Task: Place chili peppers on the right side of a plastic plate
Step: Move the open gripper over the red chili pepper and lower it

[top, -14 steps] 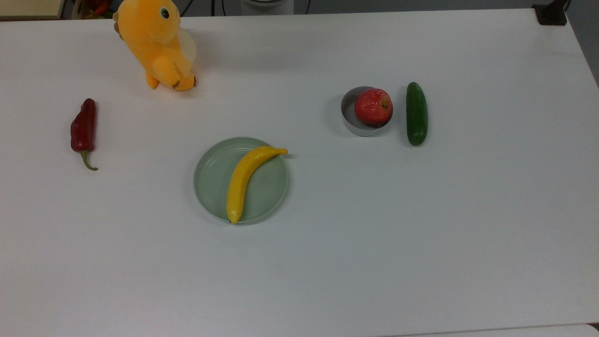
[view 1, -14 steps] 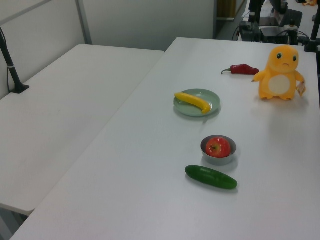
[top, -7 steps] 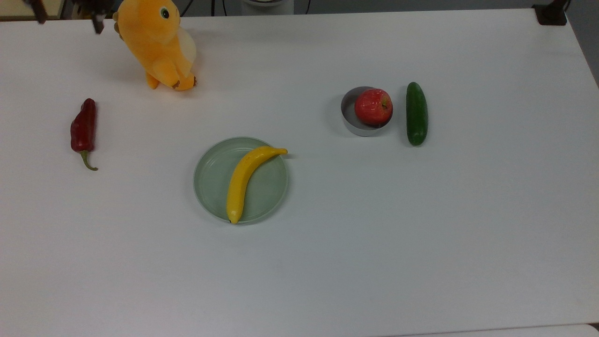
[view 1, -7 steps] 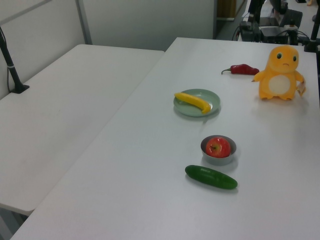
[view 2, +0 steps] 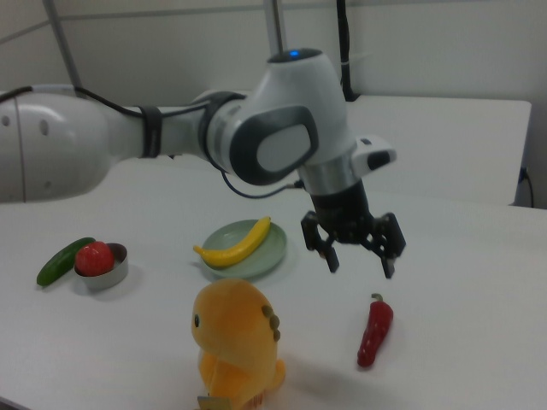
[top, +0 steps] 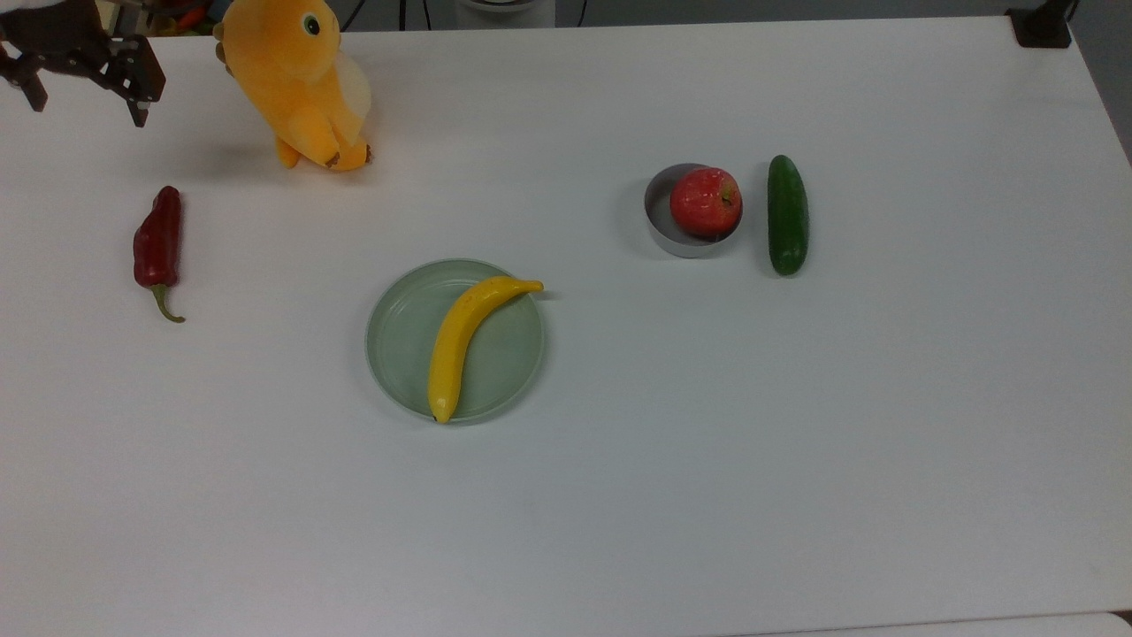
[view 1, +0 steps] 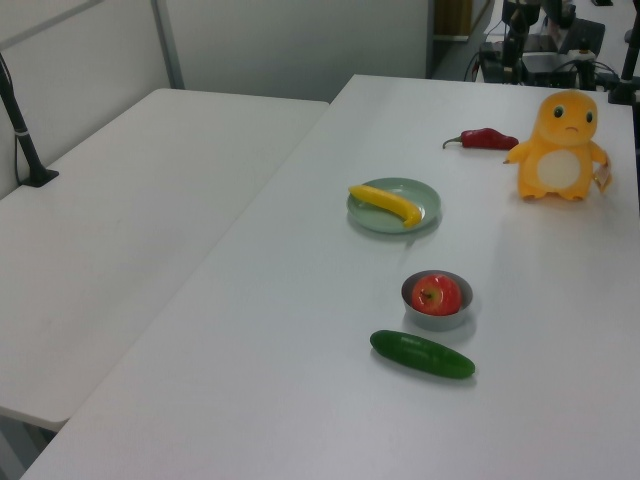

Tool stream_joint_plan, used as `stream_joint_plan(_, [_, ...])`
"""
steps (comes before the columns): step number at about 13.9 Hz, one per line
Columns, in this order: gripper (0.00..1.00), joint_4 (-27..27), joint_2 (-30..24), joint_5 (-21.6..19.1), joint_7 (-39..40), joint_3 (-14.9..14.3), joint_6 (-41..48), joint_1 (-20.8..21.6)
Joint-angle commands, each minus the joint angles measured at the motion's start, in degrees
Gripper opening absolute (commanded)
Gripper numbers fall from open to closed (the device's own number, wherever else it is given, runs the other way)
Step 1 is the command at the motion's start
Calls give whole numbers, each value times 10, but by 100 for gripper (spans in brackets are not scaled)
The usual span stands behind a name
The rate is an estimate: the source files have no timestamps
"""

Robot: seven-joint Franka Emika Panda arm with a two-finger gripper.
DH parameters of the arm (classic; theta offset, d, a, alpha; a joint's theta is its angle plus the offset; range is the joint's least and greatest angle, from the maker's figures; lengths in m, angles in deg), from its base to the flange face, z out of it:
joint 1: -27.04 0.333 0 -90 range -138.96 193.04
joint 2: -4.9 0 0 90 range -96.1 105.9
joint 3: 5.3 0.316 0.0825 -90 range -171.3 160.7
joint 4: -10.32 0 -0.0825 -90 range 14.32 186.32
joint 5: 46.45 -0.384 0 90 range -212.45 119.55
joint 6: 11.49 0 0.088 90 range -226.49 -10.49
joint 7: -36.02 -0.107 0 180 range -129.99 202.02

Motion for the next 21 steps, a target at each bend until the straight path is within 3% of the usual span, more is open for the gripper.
stream_joint_plan(1, [100, -4, 37, 17, 58, 1, -8, -17])
stream_joint_plan(11, [100, 0, 109, 15, 63, 9, -120, -25])
stream_joint_plan(15, [100, 5, 149, 0, 51, 40, -189, -51])
stream_joint_plan(18, [100, 7, 153, -40, 50, 42, -190, -53])
stream_joint_plan(21, [100, 14, 151, -41, 52, 47, -190, -54])
